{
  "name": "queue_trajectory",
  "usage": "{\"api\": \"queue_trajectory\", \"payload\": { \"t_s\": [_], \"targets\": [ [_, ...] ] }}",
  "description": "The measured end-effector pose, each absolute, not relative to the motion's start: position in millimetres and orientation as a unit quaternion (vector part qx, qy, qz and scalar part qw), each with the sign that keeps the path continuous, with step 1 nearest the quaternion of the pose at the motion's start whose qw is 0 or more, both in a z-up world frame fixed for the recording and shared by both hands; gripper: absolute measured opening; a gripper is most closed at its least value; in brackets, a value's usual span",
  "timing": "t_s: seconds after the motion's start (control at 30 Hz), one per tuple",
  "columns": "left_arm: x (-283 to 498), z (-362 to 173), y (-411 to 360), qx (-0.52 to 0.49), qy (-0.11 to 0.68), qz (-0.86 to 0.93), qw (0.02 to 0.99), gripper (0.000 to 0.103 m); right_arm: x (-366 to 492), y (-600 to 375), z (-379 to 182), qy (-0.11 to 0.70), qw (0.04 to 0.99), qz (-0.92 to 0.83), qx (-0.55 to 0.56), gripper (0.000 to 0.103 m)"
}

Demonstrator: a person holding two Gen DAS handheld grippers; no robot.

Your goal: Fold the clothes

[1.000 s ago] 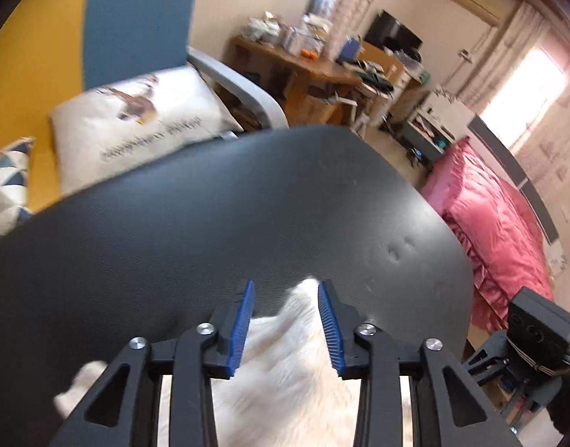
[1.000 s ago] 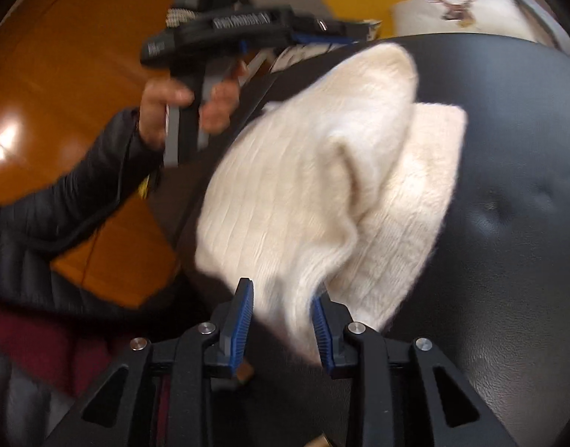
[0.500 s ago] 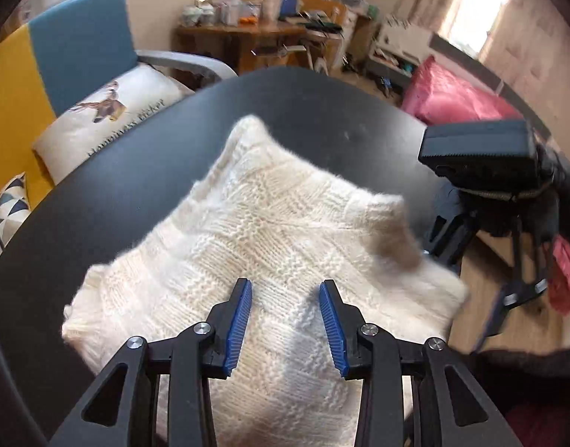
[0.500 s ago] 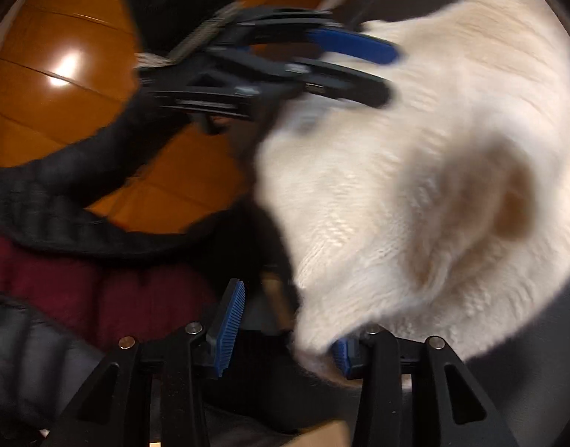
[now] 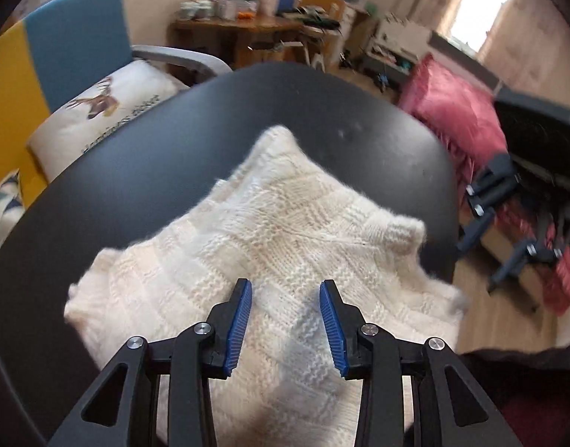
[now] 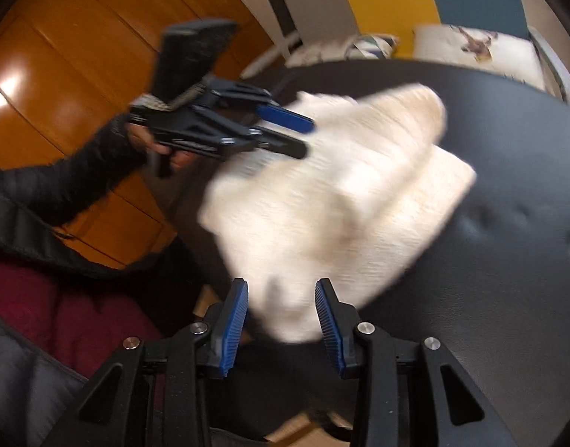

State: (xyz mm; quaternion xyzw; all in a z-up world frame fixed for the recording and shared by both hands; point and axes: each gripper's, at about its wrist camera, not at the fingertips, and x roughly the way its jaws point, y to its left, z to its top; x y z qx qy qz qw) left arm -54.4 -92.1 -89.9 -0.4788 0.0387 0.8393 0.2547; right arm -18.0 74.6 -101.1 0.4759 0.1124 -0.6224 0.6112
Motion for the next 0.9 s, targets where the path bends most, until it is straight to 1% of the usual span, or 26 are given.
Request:
{"api": "queue_trajectory", "payload": {
  "t_s": [0.1, 0.2, 0.27, 0.3, 0.4, 0.47, 0.6, 0.67, 0.73, 0.83, 0.9],
  "targets": [
    [-16, -78, -108, -0.45, 0.008, 0.86, 0.24, 0.039, 2, 59, -93, 0.153, 0.597, -0.657, 0.434, 0.039],
    [22, -66, -124, -0.421, -0.019, 0.878, 0.225, 0.039, 10, 57, -109, 0.187, 0.575, -0.671, 0.429, 0.039],
    [49, -63, -123, -0.407, 0.025, 0.885, 0.226, 0.039, -2, 51, -114, 0.187, 0.558, -0.674, 0.447, 0.039],
    [60, -66, -119, -0.409, 0.045, 0.882, 0.228, 0.039, -11, 52, -118, 0.169, 0.539, -0.68, 0.467, 0.039],
    [95, -83, -99, -0.415, 0.127, 0.869, 0.238, 0.039, -19, 68, -119, 0.068, 0.505, -0.69, 0.514, 0.039],
    [113, -101, -82, -0.419, 0.193, 0.85, 0.253, 0.039, -21, 75, -126, 0.035, 0.49, -0.695, 0.525, 0.04],
    [120, -139, -55, -0.422, 0.268, 0.825, 0.264, 0.039, -26, 100, -129, -0.023, 0.461, -0.718, 0.521, 0.04],
    [117, -149, -52, -0.421, 0.27, 0.826, 0.26, 0.039, -28, 110, -126, -0.042, 0.464, -0.718, 0.518, 0.04],
    [114, -152, -53, -0.42, 0.255, 0.833, 0.255, 0.039, -28, 111, -131, -0.047, 0.469, -0.711, 0.522, 0.041],
    [111, -147, -59, -0.408, 0.236, 0.846, 0.248, 0.039, -29, 108, -135, -0.043, 0.464, -0.707, 0.532, 0.042],
    [109, -146, -61, -0.404, 0.232, 0.85, 0.245, 0.039, -29, 116, -141, -0.063, 0.471, -0.695, 0.539, 0.042]
  ]
}}
